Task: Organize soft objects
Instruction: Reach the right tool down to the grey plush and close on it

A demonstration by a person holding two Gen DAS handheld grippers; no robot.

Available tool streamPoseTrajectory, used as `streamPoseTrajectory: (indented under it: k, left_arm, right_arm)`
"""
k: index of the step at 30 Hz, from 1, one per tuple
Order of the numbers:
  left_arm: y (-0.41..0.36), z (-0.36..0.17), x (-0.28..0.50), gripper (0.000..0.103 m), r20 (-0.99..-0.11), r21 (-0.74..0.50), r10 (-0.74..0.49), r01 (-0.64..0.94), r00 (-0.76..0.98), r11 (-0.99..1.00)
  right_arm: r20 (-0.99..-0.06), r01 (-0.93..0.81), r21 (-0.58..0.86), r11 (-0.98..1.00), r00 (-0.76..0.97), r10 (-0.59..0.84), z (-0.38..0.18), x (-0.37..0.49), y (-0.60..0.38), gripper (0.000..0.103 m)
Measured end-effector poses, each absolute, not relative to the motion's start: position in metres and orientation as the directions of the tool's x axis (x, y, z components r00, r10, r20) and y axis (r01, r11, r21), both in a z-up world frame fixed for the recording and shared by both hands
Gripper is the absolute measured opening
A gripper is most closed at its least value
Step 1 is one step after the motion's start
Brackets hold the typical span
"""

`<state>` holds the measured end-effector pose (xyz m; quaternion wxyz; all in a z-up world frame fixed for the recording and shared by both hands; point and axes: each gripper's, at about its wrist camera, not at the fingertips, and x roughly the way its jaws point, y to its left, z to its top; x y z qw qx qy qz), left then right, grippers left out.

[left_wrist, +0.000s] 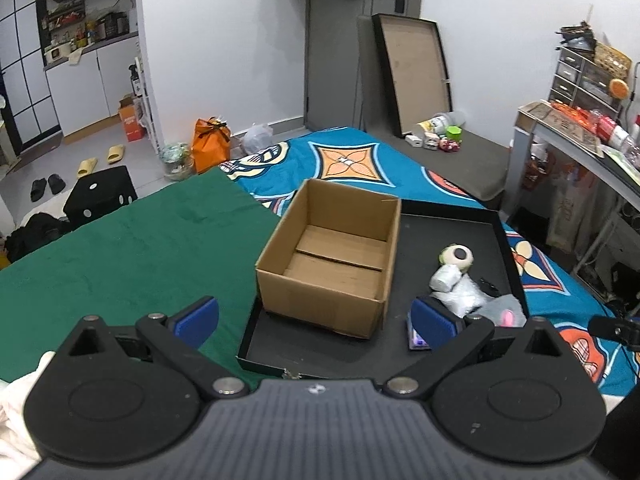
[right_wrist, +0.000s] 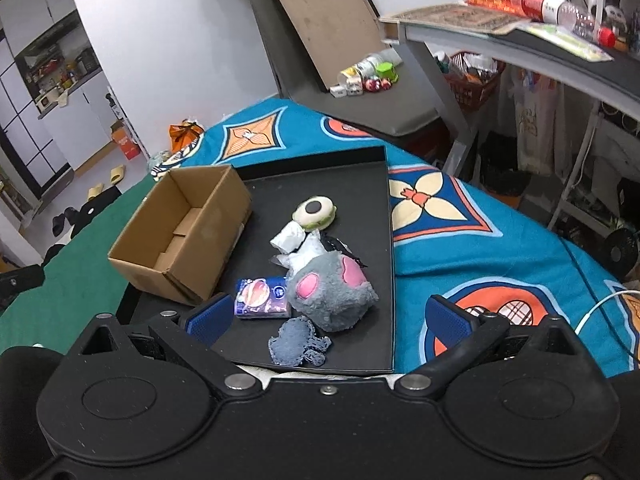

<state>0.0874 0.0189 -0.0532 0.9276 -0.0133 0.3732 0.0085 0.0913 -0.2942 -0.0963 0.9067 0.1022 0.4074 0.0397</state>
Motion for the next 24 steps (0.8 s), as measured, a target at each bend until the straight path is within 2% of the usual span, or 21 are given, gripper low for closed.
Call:
streamPoseTrajectory:
  k: [12,18,24]
  left_arm:
    - [0.036,-0.075,0.132,0.100,-0.724,0.022,0.067,-0.073,0.687,0.997]
    - [0.046,-0.088,0.156,0.099,-0.739,0.039,0.088,-0.087,0.668,0.995]
    - [0.050,-0.101,0.184,0.099,-0.748,0.081,0.117,-0.084,0.653,0.993]
  right_arm:
    - [-0.781,0.011,0.275,0.961,0.586,0.216,-0.133,0.128,-0.295,0.103]
    - [-0.778,-0.003,0.327,0.945,0.566,0.271,-0.149,0.143,-0.292,0.103]
    - [-0.767,0.026,0.341,0.940,0.585,0.263,-0.162,0.153,-0.296,0.103]
